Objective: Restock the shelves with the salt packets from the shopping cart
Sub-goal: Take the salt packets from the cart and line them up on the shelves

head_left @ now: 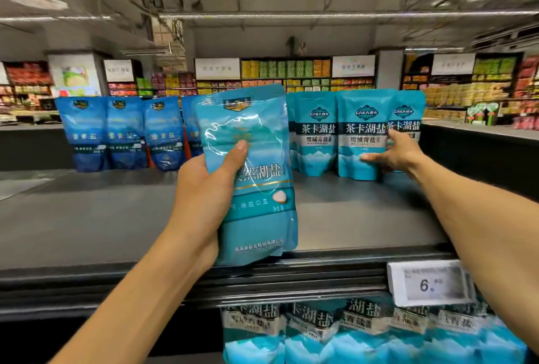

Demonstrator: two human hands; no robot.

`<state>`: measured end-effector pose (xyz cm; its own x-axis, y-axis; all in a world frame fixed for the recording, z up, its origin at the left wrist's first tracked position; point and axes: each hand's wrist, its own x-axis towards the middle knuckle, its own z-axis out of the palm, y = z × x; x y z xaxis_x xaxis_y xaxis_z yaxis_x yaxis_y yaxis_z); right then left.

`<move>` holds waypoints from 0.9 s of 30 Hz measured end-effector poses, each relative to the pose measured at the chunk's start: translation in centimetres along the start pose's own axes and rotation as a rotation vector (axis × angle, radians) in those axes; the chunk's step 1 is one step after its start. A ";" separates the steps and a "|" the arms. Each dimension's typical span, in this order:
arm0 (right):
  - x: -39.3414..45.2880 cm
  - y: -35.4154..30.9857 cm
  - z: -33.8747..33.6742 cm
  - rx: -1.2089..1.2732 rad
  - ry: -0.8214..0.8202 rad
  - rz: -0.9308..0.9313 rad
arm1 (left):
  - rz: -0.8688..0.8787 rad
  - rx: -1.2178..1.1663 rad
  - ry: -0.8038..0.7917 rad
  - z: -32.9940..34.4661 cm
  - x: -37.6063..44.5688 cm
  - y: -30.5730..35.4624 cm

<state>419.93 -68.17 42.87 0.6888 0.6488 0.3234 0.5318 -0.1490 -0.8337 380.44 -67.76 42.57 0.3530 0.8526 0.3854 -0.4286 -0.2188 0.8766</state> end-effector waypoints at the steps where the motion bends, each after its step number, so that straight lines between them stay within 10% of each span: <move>1: 0.2 0.1 0.1 0.039 -0.010 0.020 | 0.000 0.004 0.002 -0.1 -0.1 0.1; 9: -3.9 -3.9 -0.2 -0.278 0.015 0.135 | -0.020 -0.061 0.005 -1.4 -1.8 1.3; 14: -12.2 -11.7 2.6 -0.303 0.184 -0.209 | -0.002 -0.120 -0.011 -4.1 -3.2 3.3; 20: -29.2 -19.5 10.9 0.412 -0.307 -0.432 | 0.005 -0.097 -0.045 -10.8 -5.9 4.7; 27: -42.5 -18.7 24.0 0.601 -0.533 -0.334 | -0.009 -0.024 -0.040 -22.3 -10.7 3.6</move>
<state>368.91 -75.04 33.93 0.1404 0.8736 0.4659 0.2116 0.4333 -0.8761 356.59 -67.04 35.16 0.3892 0.8348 0.3894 -0.4450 -0.1997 0.8730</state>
